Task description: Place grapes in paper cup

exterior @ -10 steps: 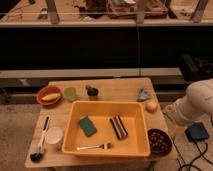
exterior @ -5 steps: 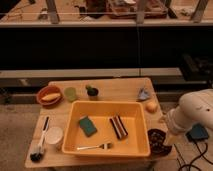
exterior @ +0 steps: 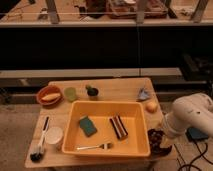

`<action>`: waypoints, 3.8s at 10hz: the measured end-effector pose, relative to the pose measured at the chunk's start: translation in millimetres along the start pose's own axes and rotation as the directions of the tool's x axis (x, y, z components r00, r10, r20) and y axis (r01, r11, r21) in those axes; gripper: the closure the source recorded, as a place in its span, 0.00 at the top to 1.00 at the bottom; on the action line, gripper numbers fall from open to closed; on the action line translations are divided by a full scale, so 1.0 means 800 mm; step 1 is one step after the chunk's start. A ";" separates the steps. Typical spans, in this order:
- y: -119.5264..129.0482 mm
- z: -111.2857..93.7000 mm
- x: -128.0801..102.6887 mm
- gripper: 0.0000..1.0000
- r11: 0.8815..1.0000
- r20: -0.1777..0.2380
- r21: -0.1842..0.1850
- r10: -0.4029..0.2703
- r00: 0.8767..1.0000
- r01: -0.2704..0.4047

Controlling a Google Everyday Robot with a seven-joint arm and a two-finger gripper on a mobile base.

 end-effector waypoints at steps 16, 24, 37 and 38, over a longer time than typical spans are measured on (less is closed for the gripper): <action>-0.040 0.095 0.029 0.56 0.998 0.000 0.055 -0.035 0.999 0.035; -0.038 0.116 0.028 0.29 0.997 -0.011 0.063 -0.045 0.999 0.045; -0.047 -0.097 0.019 0.00 0.985 -0.040 0.170 0.052 0.998 -0.045; -0.052 -0.122 0.015 0.00 0.981 -0.040 0.190 0.053 0.998 -0.044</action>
